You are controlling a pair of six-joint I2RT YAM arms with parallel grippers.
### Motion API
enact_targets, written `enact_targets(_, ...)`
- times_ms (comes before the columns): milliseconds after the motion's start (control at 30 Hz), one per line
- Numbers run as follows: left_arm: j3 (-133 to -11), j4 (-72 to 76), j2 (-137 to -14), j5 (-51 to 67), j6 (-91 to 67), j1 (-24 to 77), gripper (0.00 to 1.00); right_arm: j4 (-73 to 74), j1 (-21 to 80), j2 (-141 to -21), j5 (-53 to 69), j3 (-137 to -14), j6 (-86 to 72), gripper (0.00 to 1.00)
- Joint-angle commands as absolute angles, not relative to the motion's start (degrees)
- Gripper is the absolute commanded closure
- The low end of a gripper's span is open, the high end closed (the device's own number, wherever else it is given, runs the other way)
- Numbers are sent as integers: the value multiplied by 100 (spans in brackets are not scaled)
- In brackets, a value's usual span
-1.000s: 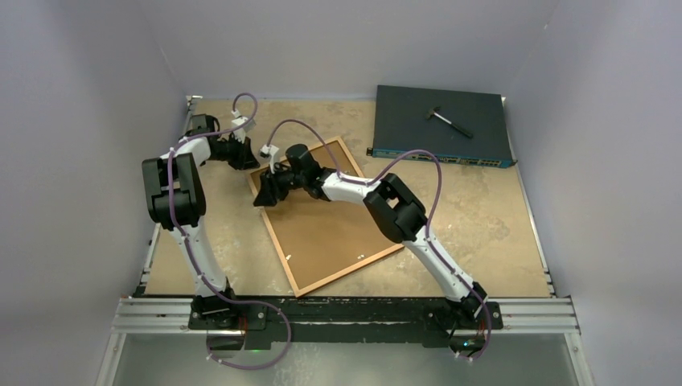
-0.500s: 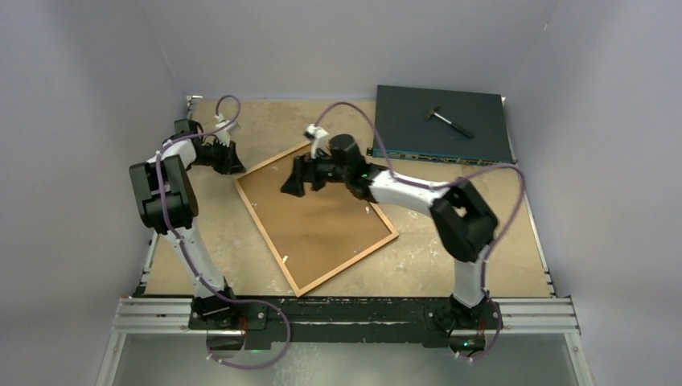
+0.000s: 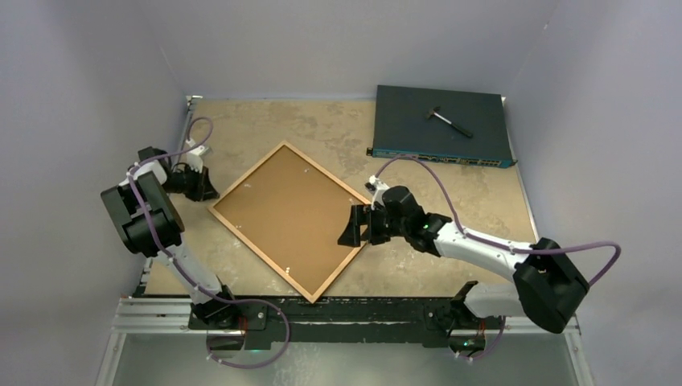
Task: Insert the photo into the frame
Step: Adjust the photo frame at the center of the board.
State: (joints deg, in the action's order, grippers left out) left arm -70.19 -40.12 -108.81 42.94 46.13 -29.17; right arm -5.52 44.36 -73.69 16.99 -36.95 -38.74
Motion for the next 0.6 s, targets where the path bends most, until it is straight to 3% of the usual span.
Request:
enact_targets(0,-6460,-5259,-10655,3577,5477,-3095,100,-678,4428,-7500,1742,-3480,-4254,8)
enact_targets(67,-6379,-5410,-10427,3588,5537,-3123,95,-699,4416,-7860,1771,-3629,-4105,8)
enact_targets(167,-6448,-5419,-10155,3591,5420,-3144,74,-690,4389,-8329,1774,-3853,-3931,9)
enact_targets(400,-7223,-5413,-10454,4033,4922,-3131,53,-408,4320,-8169,1684,-3956,-3816,9)
enact_targets(567,-7524,-5261,-10796,4403,4577,-2916,51,-19,4134,-7574,1614,-4062,-3749,9)
